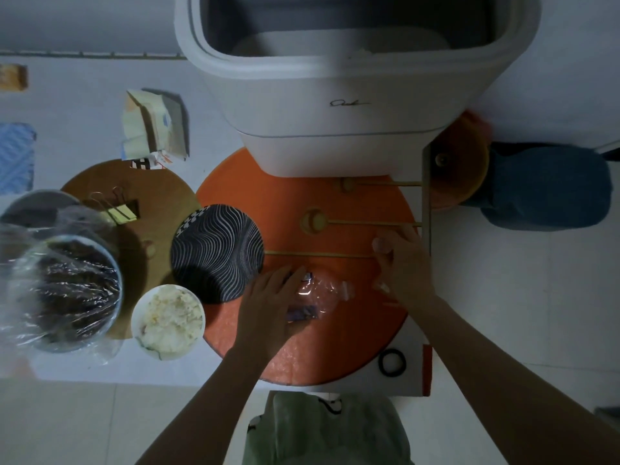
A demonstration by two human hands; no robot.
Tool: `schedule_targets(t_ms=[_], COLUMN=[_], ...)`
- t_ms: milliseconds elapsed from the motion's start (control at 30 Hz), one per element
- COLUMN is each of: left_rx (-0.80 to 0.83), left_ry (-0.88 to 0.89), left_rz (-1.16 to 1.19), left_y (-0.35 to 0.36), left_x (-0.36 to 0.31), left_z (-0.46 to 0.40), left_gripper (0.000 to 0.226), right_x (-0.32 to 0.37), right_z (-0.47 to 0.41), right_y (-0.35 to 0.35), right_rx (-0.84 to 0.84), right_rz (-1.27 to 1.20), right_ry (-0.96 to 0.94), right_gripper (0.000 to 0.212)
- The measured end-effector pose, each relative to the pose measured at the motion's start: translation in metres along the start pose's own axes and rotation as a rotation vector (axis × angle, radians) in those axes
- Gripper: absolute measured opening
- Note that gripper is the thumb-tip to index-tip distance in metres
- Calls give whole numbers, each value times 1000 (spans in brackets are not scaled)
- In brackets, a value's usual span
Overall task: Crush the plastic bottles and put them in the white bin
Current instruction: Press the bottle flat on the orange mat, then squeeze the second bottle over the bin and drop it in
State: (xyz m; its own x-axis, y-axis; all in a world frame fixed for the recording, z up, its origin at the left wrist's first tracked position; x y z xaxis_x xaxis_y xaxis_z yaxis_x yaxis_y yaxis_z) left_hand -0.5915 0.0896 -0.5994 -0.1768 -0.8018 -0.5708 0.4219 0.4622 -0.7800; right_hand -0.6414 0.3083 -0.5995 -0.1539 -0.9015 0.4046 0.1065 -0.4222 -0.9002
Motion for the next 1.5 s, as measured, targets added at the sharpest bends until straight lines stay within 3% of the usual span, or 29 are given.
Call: schedule_targets(t_ms=[167,400,667,800,967,1133,1233,1333,1500], left_rx=[-30,-81,-162,-251,-328,-403,-419,-431,-458], left_ry=[20,101,162,241,287,339,365,397,432], left_rz=[11,97,62,85,87,54,39,24,31], left_y=[-42,-149,-272,-320,-372,-416,-436,-448,-458], left_x=[-15,-83,-170,-214,-252,-284,-296,-307,-319], left_z=[4,13,29,46,68,92,101,107,114], left_gripper=[90,96,89,86,86,87,89,91,93], right_x=[-1,54,117,145,173,198,211,217,226], right_z=[23,59,71,78,92,107,116,124,136], right_y=[-37,-130,-262,-321,-385,-435,-461,-479,-499], right_rx=[193,299,139,25,-69,-162,-222,-272,-279], right_rz=[-379,-621,-729,-660,-649,-551,-590,-698,-663], right_ry=[200,116,-35,-130,-202,-277,-317,-326,-376], right_gripper=[20,32,28,25,34,28,26,39,30])
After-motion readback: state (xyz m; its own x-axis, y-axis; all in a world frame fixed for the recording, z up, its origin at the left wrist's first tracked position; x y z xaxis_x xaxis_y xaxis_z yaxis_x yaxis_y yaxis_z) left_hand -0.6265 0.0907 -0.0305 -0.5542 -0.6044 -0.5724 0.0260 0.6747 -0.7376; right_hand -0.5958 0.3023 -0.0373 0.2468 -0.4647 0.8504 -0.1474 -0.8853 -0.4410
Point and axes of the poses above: each hand's wrist, its own z-axis away from the middle knuckle, its own y-axis out of the palm, x = y × z, the point moved 8 cm from there along -z, towards the middle knuckle, and after that the axes turned 12 degrees about z, right-handed, at the moved point
